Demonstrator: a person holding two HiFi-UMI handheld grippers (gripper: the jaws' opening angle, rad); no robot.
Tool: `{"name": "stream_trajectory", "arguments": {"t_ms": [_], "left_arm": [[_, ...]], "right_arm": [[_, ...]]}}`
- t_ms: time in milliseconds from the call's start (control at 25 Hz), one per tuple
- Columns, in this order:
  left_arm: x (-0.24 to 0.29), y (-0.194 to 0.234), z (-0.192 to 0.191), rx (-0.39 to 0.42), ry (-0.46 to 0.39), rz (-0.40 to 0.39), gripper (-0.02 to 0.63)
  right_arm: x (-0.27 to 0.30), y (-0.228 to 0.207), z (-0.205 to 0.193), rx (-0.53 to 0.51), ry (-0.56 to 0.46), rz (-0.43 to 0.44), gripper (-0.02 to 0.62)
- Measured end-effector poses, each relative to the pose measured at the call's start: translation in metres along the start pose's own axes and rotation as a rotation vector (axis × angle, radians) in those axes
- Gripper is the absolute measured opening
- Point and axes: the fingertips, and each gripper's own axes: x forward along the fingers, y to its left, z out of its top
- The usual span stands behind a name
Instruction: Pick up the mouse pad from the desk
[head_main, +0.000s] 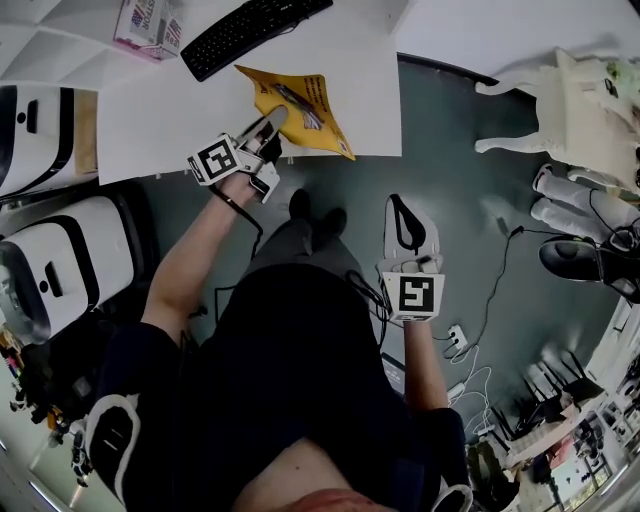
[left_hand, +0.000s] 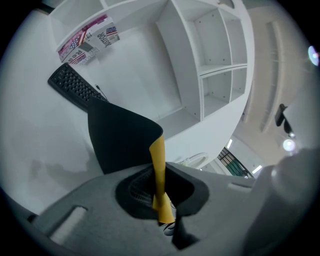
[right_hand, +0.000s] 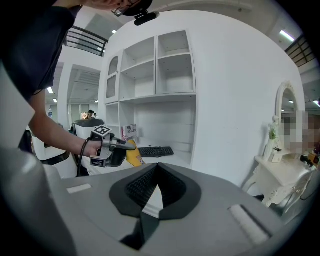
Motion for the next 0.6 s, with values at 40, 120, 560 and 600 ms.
{"name": "stream_trajectory", "arguments": {"t_ms": [40,120,560,600], "left_arm": [[-0.003,-0.004,0.004,0.016,-0.006,0.008,0.015],[-0.006,-0.016,0.011,0.042,-0.023,-0.011,0.015],[-0.040,-0.063,0.036,0.150,-0.088,-0.003,0.015],[-0.042,-0.068,0.038,0.168,-0.093,-0.010,0.015]], "right_arm": [[0.000,0.000,0.001,-0.003,-0.008,-0.001,0.000],[-0.001,-0.001,0.003,-0.008,-0.020,-0.005,0.000],[-0.007,0.001,0.017,-0.030,-0.053,-0.002,0.000],[-0.007,0.001,0.019,-0.032,-0.057,-0.002,0.000]]}}
